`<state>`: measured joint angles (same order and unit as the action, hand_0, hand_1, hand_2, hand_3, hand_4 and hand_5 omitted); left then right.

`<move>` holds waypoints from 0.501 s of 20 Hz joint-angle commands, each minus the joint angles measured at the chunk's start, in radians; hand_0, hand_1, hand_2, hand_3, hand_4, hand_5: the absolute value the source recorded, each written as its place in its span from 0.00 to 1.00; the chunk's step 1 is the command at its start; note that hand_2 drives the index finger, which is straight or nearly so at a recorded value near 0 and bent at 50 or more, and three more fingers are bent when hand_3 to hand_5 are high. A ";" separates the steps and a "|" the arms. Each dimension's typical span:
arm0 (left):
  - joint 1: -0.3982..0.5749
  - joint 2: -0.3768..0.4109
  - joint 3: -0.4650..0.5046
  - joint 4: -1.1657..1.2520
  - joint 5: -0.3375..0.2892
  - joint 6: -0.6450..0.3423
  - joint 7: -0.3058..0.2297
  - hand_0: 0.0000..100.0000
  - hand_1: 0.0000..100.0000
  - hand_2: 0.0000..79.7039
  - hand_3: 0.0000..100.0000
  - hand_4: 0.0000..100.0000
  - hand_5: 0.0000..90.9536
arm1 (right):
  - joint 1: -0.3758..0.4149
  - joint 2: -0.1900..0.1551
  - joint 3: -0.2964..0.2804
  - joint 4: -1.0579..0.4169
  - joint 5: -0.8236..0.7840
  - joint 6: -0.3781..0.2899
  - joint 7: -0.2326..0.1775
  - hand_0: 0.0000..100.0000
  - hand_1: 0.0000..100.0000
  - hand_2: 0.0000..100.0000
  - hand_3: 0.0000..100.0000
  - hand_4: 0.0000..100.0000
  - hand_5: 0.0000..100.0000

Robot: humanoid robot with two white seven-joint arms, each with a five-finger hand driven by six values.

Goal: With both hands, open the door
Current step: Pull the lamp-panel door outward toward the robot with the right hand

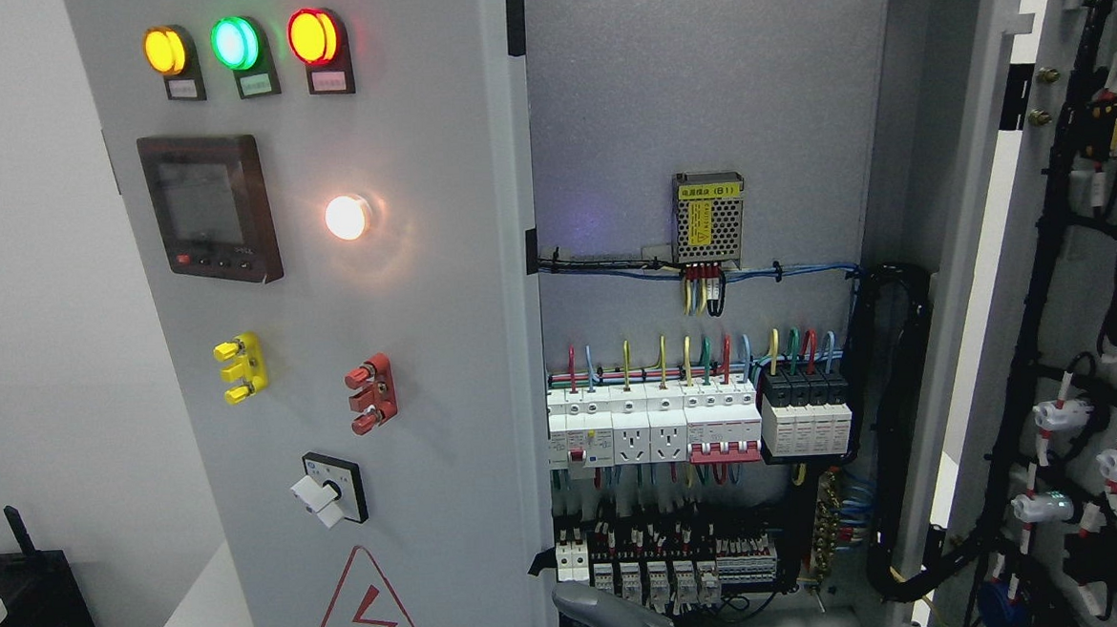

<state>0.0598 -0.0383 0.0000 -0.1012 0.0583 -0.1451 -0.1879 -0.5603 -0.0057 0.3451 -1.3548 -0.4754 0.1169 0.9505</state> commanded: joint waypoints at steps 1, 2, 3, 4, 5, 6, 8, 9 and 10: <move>0.000 0.000 -0.017 0.000 0.000 0.002 0.001 0.00 0.00 0.00 0.00 0.00 0.00 | 0.003 -0.046 0.067 -0.049 -0.057 0.001 0.002 0.38 0.00 0.00 0.00 0.00 0.00; 0.000 0.000 -0.015 0.000 0.000 0.002 0.001 0.00 0.00 0.00 0.00 0.00 0.00 | 0.002 -0.048 0.069 -0.055 -0.068 0.001 0.002 0.38 0.00 0.00 0.00 0.00 0.00; 0.000 0.000 -0.015 0.000 0.000 0.002 0.001 0.00 0.00 0.00 0.00 0.00 0.00 | 0.003 -0.048 0.071 -0.059 -0.069 0.001 0.002 0.38 0.00 0.00 0.00 0.00 0.00; 0.000 0.000 -0.015 0.000 0.000 0.002 0.001 0.00 0.00 0.00 0.00 0.00 0.00 | 0.005 -0.050 0.071 -0.061 -0.071 0.001 0.002 0.38 0.00 0.00 0.00 0.00 0.00; 0.000 0.000 -0.015 0.000 0.000 0.004 0.001 0.00 0.00 0.00 0.00 0.00 0.00 | 0.010 -0.056 0.074 -0.064 -0.071 0.001 0.002 0.38 0.00 0.00 0.00 0.00 0.00; 0.000 0.000 -0.015 0.000 0.000 0.002 0.001 0.00 0.00 0.00 0.00 0.00 0.00 | 0.017 -0.063 0.075 -0.072 -0.072 0.001 0.002 0.38 0.00 0.00 0.00 0.00 0.00; 0.000 0.000 -0.015 0.000 0.000 0.004 0.001 0.00 0.00 0.00 0.00 0.00 0.00 | 0.028 -0.066 0.097 -0.089 -0.083 0.003 0.002 0.38 0.00 0.00 0.00 0.00 0.00; 0.000 0.000 -0.015 0.000 0.000 0.004 0.001 0.00 0.00 0.00 0.00 0.00 0.00 | 0.031 -0.068 0.104 -0.095 -0.091 0.003 0.002 0.38 0.00 0.00 0.00 0.00 0.00; 0.000 0.000 -0.015 0.000 0.000 0.002 0.001 0.00 0.00 0.00 0.00 0.00 0.00 | 0.031 -0.068 0.107 -0.101 -0.092 0.003 0.002 0.38 0.00 0.00 0.00 0.00 0.00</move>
<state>0.0598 -0.0383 0.0000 -0.1012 0.0583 -0.1433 -0.1880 -0.5434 -0.0407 0.3950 -1.3995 -0.5406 0.1191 0.9522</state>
